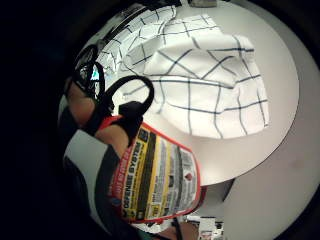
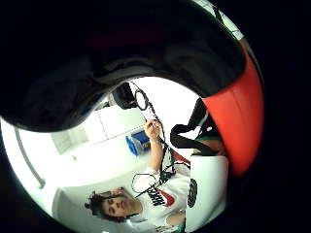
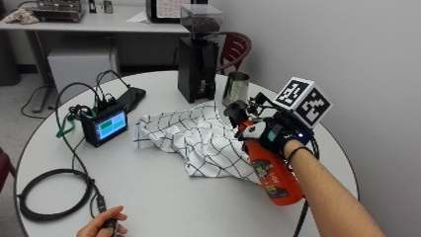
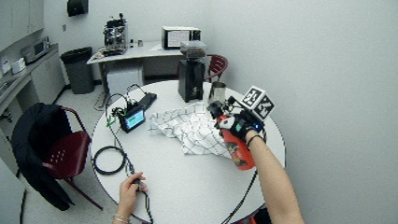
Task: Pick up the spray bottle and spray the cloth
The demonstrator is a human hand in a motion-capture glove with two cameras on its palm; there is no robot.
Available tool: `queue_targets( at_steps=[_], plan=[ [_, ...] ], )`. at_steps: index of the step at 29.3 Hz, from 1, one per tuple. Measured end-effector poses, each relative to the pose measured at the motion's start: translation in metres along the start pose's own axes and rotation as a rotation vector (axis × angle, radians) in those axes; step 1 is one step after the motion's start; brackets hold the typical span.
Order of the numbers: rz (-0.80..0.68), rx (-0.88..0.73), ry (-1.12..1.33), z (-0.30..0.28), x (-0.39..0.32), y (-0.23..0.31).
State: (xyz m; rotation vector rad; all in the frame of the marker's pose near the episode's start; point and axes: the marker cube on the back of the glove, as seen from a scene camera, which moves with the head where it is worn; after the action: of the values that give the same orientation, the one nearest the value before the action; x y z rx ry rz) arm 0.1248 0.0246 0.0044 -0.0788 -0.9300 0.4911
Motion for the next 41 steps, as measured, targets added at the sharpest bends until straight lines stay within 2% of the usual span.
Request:
queue_targets(
  at_steps=[9,16,19,22,27,33,41],
  plan=[
    [-0.072,0.114,0.003,-0.056,-0.045,0.025],
    [0.002,0.015,-0.006,-0.006,-0.002,0.01],
    [-0.023,0.019,-0.026,-0.001,0.002,0.014],
    [-0.109,0.078,-0.064,-0.013,-0.017,0.027],
    [-0.338,0.199,-0.188,-0.017,-0.079,0.047],
    [-0.586,0.268,-0.283,0.025,-0.128,0.037],
    [-0.715,0.289,-0.376,0.092,-0.118,0.012]
  ],
)
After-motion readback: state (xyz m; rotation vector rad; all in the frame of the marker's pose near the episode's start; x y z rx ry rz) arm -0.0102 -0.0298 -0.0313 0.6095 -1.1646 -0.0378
